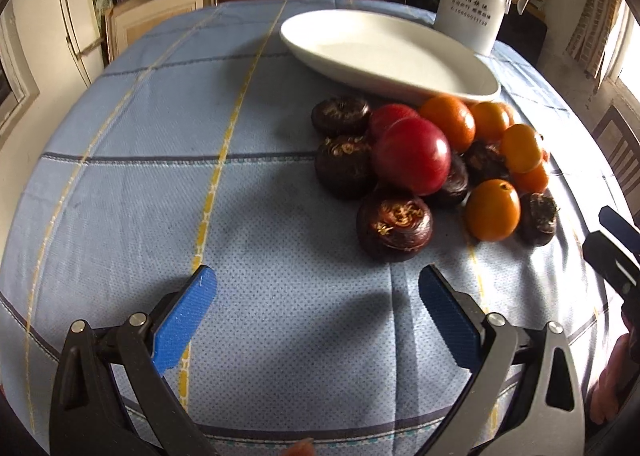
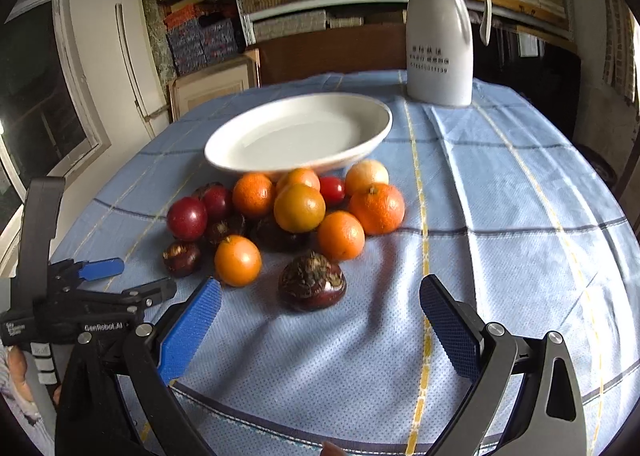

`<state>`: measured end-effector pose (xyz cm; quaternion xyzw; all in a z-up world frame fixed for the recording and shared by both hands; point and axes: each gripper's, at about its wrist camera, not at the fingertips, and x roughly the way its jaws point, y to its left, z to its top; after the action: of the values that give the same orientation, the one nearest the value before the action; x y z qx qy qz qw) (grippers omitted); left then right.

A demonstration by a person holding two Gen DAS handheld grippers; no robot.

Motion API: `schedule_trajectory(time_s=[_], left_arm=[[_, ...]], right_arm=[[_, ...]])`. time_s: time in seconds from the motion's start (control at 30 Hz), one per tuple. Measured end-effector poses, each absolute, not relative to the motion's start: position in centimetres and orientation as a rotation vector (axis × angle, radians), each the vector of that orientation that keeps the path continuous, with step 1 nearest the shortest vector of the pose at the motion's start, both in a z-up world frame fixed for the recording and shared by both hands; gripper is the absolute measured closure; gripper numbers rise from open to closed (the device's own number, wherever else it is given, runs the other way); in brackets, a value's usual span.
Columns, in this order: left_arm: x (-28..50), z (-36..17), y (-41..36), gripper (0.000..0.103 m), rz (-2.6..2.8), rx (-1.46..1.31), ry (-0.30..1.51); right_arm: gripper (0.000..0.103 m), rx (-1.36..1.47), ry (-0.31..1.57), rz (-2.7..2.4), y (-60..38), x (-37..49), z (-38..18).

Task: Organize fruits
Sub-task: 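Grasp a dark brown fruit with the left gripper while the right gripper grasps another dark brown fruit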

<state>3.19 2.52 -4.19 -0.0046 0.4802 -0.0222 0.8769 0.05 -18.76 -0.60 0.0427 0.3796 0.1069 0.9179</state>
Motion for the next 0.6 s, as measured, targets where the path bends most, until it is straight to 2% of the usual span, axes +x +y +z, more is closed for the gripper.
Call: schedule_trajectory(time_s=[0.2, 0.6], left_arm=[[3.5, -4.4, 2.0, 0.004, -0.031, 0.039, 1.014], [4.1, -4.1, 1.7, 0.004, -0.018, 0.032, 1.019]], right_arm=[[0.003, 0.016, 0.931, 0.226, -18.3, 1.7, -2.6], [0.003, -0.092, 0.992, 0.210, -19.7, 2.8, -4.2]])
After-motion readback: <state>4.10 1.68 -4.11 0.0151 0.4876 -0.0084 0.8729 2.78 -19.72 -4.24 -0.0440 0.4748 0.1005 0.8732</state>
